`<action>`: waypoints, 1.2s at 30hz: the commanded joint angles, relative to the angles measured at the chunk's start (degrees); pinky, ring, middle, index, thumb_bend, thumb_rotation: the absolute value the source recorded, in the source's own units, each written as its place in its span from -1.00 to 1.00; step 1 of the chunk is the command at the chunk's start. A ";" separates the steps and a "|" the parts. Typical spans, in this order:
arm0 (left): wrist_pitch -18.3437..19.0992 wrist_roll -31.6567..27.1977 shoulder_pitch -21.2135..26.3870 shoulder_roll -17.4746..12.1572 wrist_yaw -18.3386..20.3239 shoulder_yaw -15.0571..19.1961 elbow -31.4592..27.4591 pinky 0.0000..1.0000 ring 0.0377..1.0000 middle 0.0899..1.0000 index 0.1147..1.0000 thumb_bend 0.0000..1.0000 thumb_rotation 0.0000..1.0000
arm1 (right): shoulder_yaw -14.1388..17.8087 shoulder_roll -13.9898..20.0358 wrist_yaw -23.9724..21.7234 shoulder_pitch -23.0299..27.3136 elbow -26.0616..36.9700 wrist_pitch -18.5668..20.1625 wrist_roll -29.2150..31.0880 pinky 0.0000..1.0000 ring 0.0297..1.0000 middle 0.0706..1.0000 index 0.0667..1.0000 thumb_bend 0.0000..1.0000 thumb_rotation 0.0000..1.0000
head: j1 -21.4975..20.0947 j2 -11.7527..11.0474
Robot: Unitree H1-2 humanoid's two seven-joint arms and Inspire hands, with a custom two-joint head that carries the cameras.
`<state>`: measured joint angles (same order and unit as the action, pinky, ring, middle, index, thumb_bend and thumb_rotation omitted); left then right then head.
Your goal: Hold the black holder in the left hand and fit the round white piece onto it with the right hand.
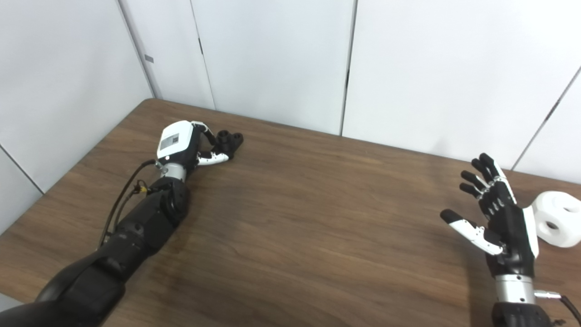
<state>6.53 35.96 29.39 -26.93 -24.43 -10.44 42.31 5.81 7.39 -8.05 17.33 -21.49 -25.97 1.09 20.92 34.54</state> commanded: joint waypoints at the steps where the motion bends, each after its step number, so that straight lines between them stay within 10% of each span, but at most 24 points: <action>1: -0.66 -0.66 0.35 -1.52 2.86 -0.52 -1.01 0.51 0.69 0.61 -0.17 0.05 -0.86 | -0.32 -0.32 1.03 -5.45 -2.70 -0.94 -0.29 0.53 0.63 0.77 0.81 0.60 -0.19 | -0.19 -0.02; 36: -18.46 -5.11 -10.97 -4.03 26.86 -8.16 -26.83 0.54 0.85 0.77 -0.16 0.05 -0.87 | -2.29 0.55 3.67 -4.41 -3.00 -0.93 -2.47 0.54 0.66 0.77 0.82 0.54 -0.08 | -3.59 0.59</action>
<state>-9.96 31.10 18.85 -31.16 -1.15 -17.06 16.68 3.82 8.31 -5.77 17.13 -21.22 -25.97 -1.54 17.49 35.07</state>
